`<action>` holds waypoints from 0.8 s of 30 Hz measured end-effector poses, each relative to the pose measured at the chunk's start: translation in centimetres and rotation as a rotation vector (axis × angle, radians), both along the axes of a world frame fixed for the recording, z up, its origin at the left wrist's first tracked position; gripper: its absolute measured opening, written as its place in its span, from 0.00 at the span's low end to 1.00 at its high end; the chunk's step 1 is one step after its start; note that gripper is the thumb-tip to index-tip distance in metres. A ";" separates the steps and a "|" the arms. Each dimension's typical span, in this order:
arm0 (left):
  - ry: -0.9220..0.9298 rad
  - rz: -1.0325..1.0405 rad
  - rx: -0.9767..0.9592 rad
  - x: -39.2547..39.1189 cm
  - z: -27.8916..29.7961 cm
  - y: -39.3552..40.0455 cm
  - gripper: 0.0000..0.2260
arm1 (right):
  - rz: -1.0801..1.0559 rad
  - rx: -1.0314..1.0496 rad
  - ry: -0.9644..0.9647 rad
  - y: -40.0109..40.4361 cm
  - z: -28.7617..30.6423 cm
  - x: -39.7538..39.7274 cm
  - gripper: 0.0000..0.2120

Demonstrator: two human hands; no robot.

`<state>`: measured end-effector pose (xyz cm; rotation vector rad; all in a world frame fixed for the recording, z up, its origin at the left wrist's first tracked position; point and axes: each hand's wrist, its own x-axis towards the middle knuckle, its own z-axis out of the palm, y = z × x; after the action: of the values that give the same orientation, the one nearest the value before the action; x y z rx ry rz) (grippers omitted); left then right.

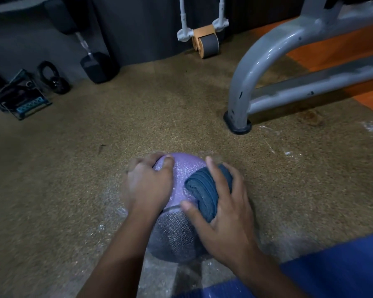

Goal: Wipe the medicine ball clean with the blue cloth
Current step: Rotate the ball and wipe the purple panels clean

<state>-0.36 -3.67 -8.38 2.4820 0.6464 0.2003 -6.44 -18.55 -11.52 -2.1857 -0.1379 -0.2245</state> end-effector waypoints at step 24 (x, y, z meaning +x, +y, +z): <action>-0.020 -0.069 -0.013 0.3 0.2 -1.2 0.23 | -0.107 0.359 0.218 -2.4 -1.6 6.5 0.10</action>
<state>-0.11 -4.89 -8.21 2.4817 0.5514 0.1941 0.08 -20.92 -13.14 -1.8459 0.1340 -0.0627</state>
